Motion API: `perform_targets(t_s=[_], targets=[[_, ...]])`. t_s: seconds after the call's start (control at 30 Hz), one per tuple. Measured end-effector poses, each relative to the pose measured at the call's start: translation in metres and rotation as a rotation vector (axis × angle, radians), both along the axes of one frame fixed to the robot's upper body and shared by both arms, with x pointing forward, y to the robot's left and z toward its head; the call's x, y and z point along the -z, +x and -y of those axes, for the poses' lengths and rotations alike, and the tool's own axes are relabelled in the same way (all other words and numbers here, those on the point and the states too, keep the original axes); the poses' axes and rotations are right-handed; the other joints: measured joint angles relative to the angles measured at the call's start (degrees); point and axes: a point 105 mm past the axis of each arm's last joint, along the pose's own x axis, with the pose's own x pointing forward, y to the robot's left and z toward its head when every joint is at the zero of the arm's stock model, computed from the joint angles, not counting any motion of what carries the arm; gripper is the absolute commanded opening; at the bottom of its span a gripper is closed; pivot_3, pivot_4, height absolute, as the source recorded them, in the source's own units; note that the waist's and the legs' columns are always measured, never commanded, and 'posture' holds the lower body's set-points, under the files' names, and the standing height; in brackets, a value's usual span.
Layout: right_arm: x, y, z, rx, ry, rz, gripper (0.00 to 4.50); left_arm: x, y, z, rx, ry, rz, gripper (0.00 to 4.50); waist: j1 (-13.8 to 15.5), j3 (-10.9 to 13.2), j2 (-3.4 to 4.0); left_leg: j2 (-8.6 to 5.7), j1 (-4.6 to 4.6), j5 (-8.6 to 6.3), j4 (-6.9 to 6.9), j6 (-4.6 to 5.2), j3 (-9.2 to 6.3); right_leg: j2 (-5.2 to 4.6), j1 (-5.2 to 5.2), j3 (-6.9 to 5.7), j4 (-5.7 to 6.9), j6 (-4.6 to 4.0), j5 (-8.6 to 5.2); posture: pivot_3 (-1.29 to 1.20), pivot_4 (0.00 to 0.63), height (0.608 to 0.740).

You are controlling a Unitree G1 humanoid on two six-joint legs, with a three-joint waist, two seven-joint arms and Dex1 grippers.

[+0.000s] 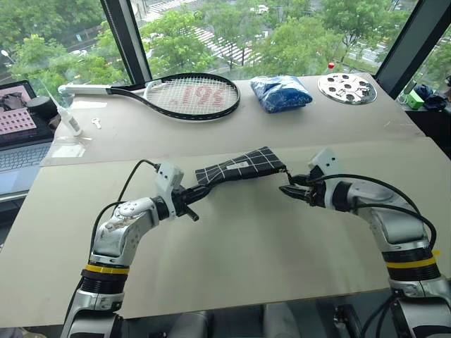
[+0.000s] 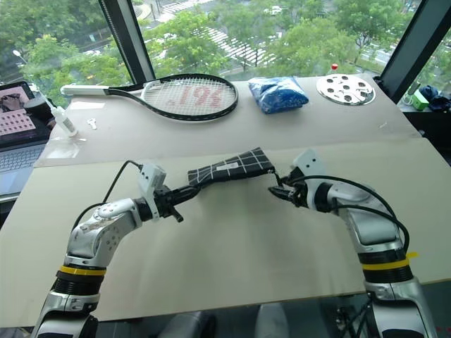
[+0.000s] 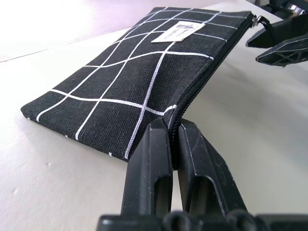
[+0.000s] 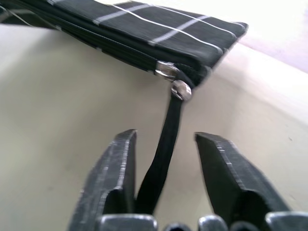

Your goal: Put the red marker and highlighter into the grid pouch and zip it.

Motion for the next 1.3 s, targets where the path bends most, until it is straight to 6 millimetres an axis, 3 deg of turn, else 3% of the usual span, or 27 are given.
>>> perform_targets(t_s=[0.13, 0.33, 0.4, 0.53, 0.67, 0.73, 0.83, 0.93, 1.1, 1.2, 1.3], targets=[[-0.001, -0.022, 0.006, -0.071, 0.105, -0.122, 3.30, -0.002, 0.000, 0.003, 0.021, 0.001, 0.006, 0.00, 0.8, 0.0, 0.00, -0.03, -0.07, -0.01, 0.00, 0.02, -0.08, -0.01, 0.00, -0.07, -0.03, 0.00, 0.00, 0.00, 0.150, 0.740], [-0.011, -0.063, 0.067, -0.068, 0.112, -0.182, 3.30, -0.002, -0.001, 0.013, 0.105, 0.040, 0.012, 0.00, 1.5, 0.0, -0.01, -0.07, -0.10, -0.06, 0.08, 0.11, 0.20, -0.04, 0.02, -0.09, -0.07, 0.03, 0.01, 0.00, 0.150, 0.740], [-0.010, -0.072, 0.077, -0.066, 0.104, -0.183, 3.30, -0.002, -0.002, 0.019, 0.139, 0.057, 0.018, 0.00, 1.3, 0.0, -0.01, -0.02, -0.08, -0.06, 0.09, 0.11, 0.52, -0.03, 0.03, -0.07, -0.04, 0.02, 0.01, 0.00, 0.150, 0.740], [-0.008, -0.082, 0.098, -0.022, 0.094, -0.174, 3.30, 0.002, -0.007, 0.032, 0.218, 0.101, 0.033, 0.00, 1.0, 0.0, -0.01, 0.03, 0.02, -0.07, 0.10, 0.12, 0.78, -0.03, 0.04, 0.07, 0.00, 0.02, 0.02, 0.00, 0.150, 0.740], [-0.012, -0.080, 0.103, 0.007, 0.077, -0.129, 3.30, 0.009, -0.008, 0.037, 0.235, 0.150, 0.041, 0.00, 0.9, 0.0, -0.03, 0.08, 0.04, -0.07, 0.17, 0.12, 0.82, -0.02, 0.05, 0.09, -0.02, 0.01, 0.03, 0.00, 0.150, 0.740], [-0.010, -0.078, 0.104, 0.026, 0.064, -0.120, 3.40, 0.010, -0.008, 0.038, 0.233, 0.152, 0.036, 0.81, 1.1, 0.0, -0.03, 0.07, 0.03, -0.07, 0.21, 0.12, 0.82, -0.03, 0.05, 0.09, -0.01, 0.01, 0.03, 0.00, 0.150, 0.740], [-0.004, -0.077, 0.099, 0.026, 0.066, -0.129, 3.40, 0.014, -0.010, 0.041, 0.239, 0.140, -0.008, 1.57, 1.3, 0.0, -0.03, 0.06, 0.01, -0.07, 0.25, 0.13, 0.81, -0.03, 0.05, 0.09, 0.00, 0.01, 0.03, 0.00, 0.150, 0.740], [-0.001, -0.075, 0.097, 0.025, 0.061, -0.136, 3.40, 0.013, -0.015, 0.046, 0.263, 0.112, -0.049, 2.68, 1.4, 0.0, -0.04, 0.06, 0.00, -0.07, 0.28, 0.13, 0.80, -0.03, 0.05, 0.09, 0.01, 0.02, 0.03, 0.00, 0.150, 0.740], [-0.006, -0.070, 0.101, 0.040, 0.055, -0.119, 3.40, -0.017, -0.027, 0.049, 0.314, -0.004, -0.030, 4.49, 1.3, 0.0, -0.04, 0.09, 0.01, -0.07, 0.28, 0.13, 0.78, -0.02, 0.04, 0.09, 0.01, 0.02, 0.03, 0.00, 0.150, 0.740], [-0.013, -0.066, 0.107, 0.052, 0.042, -0.107, 3.40, -0.043, -0.035, 0.037, 0.323, -0.099, 0.010, 4.49, 1.1, 0.0, -0.03, 0.35, 0.02, -0.08, 0.27, 0.13, 0.78, 0.04, 0.04, 0.09, 0.02, 0.01, 0.03, 0.00, 0.150, 0.740], [-0.018, -0.065, 0.112, 0.062, 0.044, -0.096, 3.40, -0.063, -0.035, 0.005, 0.265, -0.173, 0.034, 4.49, 1.0, 0.0, -0.03, 0.47, 0.03, -0.08, 0.27, 0.13, 0.82, 0.11, 0.04, 0.08, 0.02, -0.02, 0.05, 0.00, 0.150, 0.740]])
